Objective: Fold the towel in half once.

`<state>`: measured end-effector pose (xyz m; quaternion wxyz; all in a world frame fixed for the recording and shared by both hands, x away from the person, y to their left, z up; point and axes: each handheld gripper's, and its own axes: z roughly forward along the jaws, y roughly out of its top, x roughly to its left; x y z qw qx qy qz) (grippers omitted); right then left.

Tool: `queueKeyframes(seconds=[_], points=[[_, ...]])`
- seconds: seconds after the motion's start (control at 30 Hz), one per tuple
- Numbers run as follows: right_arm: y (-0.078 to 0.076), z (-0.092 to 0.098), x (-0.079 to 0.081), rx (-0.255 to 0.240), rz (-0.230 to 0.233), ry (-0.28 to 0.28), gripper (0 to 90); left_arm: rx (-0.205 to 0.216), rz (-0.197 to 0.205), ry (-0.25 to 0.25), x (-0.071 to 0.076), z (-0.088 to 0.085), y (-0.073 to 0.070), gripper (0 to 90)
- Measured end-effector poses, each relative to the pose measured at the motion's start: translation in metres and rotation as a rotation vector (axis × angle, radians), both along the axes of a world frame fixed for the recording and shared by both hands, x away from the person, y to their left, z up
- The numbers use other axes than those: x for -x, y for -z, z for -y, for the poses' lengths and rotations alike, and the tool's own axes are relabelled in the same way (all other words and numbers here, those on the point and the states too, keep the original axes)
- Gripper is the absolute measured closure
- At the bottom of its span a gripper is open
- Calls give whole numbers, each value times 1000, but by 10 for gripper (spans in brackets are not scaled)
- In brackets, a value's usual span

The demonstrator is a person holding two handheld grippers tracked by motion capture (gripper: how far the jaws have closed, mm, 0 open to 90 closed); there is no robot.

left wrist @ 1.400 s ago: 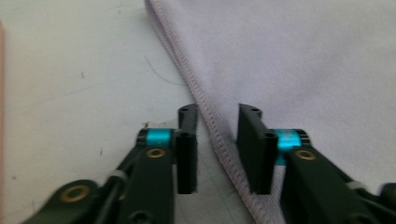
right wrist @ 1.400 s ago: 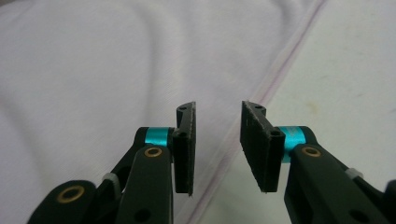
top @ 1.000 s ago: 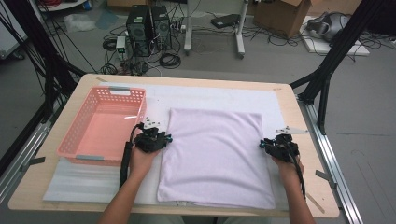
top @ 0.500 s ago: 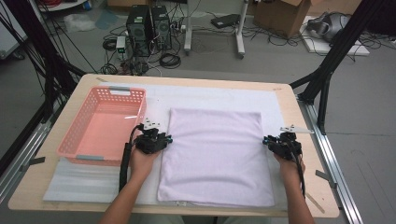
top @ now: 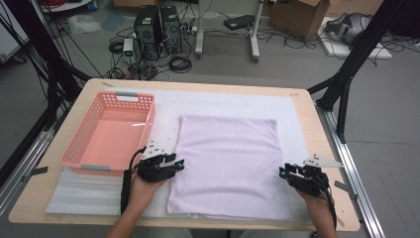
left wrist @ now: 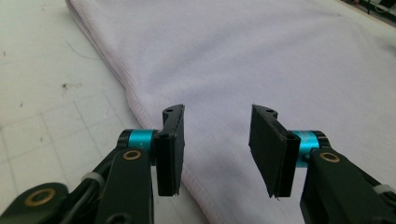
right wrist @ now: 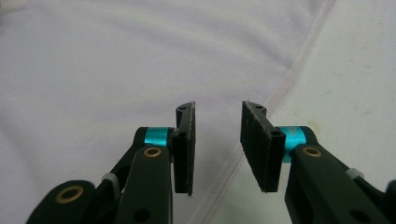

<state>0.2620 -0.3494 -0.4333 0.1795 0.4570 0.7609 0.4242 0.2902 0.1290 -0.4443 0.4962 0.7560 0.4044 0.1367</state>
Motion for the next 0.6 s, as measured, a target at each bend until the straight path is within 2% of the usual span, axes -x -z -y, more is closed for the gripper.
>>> queueKeyframes(seconds=[0.13, 0.23, 0.37, 0.47, 0.6], points=[[-2, -5, 21, -9, 20, -39, 650, 32, 28, 10, 18, -6, -3, 555], [-4, -13, 35, -14, 27, -76, 651, 50, 34, 20, 30, -7, -3, 563], [-4, -23, 50, -36, 22, -110, 648, 53, 35, 35, 50, -7, 0, 569], [-3, -33, 61, -33, 22, -158, 643, 47, 42, 41, 64, -8, 0, 575], [-2, -48, 75, -24, 22, -239, 643, 61, 49, 39, 79, -11, -1, 586]])
